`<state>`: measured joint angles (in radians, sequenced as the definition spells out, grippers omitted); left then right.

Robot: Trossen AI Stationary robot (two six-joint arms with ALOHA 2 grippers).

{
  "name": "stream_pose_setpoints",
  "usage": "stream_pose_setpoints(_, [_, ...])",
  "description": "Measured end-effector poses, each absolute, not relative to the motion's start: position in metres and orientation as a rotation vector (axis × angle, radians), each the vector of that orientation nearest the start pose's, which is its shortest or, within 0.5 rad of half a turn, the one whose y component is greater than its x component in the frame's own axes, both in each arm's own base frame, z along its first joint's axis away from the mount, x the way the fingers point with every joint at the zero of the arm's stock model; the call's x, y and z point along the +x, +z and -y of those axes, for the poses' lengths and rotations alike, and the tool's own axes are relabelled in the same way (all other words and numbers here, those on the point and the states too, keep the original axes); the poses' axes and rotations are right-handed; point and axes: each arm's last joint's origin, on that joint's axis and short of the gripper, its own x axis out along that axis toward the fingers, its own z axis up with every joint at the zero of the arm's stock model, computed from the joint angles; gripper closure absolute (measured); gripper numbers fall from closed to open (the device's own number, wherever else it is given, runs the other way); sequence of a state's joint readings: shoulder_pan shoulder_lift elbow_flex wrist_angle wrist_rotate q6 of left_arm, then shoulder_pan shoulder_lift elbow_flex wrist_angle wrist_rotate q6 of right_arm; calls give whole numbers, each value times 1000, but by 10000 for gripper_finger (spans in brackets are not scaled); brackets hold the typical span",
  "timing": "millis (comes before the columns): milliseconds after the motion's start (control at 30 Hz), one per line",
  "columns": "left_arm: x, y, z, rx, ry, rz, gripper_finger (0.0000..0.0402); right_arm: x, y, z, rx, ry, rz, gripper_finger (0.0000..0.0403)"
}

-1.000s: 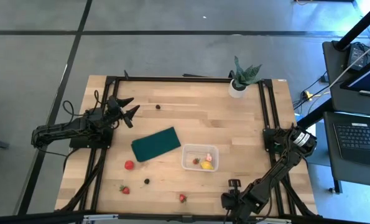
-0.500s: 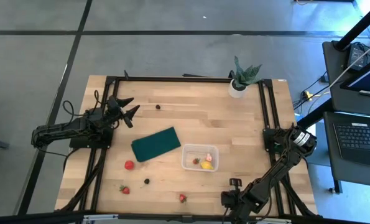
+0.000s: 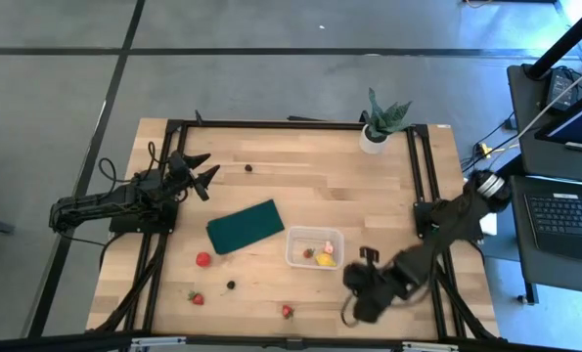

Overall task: Pick and placing Produce into tupperware
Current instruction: Put the blueberry into the transparent bin

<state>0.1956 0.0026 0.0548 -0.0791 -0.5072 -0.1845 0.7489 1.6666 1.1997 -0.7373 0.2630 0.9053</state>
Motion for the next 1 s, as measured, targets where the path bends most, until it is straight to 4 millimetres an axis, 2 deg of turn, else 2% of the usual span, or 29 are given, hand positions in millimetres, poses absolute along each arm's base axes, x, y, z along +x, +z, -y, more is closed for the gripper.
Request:
stream_pose_setpoints(133, [86, 175, -31, -173, 703, 46, 152, 265, 240, -185, 289, -103, -1028, 349])
stream_pose_setpoints(233, [86, 175, -31, -172, 703, 46, 152, 283, 246, -167, 277, -88, -954, 349])
stream_pose_setpoints(333, [86, 175, -31, -172, 703, 46, 152, 297, 245, -151, 247, -78, -930, 349])
stream_pose_setpoints(500, [86, 175, -31, -171, 703, 45, 152, 309, 233, -130, 242, -140, -990, 349])
stream_pose_setpoints(733, [86, 175, -31, -171, 703, 47, 152, 321, 216, -118, 285, -139, -1068, 334])
stream_pose_setpoints(1000, [86, 175, -31, -171, 703, 48, 152, 322, 213, -118, 280, -141, -1077, 305])
